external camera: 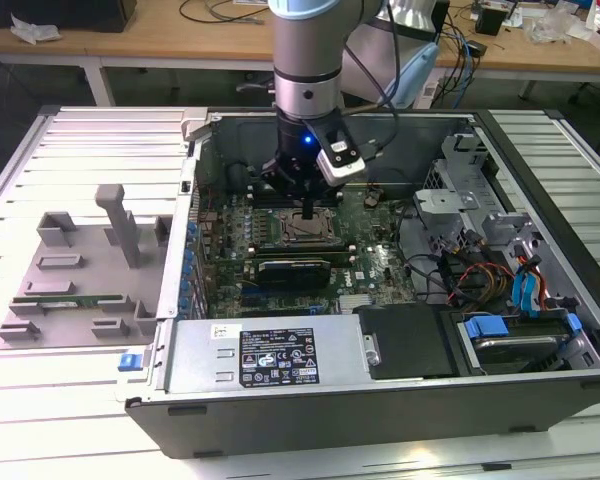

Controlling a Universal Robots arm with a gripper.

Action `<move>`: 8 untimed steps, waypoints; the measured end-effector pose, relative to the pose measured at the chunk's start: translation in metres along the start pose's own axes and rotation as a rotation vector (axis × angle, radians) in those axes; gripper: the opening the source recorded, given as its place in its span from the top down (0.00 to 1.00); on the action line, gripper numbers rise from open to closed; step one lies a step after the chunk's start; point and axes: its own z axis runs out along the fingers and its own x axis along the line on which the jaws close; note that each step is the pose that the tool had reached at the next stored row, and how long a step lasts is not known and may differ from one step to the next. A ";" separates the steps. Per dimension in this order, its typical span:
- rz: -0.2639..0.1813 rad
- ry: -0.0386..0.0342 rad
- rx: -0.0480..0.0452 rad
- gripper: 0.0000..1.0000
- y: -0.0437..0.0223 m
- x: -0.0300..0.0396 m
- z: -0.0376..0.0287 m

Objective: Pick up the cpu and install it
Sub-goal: 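Install the first cpu locking lever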

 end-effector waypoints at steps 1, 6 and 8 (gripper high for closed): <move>0.000 0.0029 0.0005 0.89 -0.0001 0.0000 -0.0001; -0.057 0.0033 -0.0047 0.89 0.0000 0.0000 0.0000; -0.066 0.0029 -0.0076 0.89 -0.0001 -0.0001 -0.0009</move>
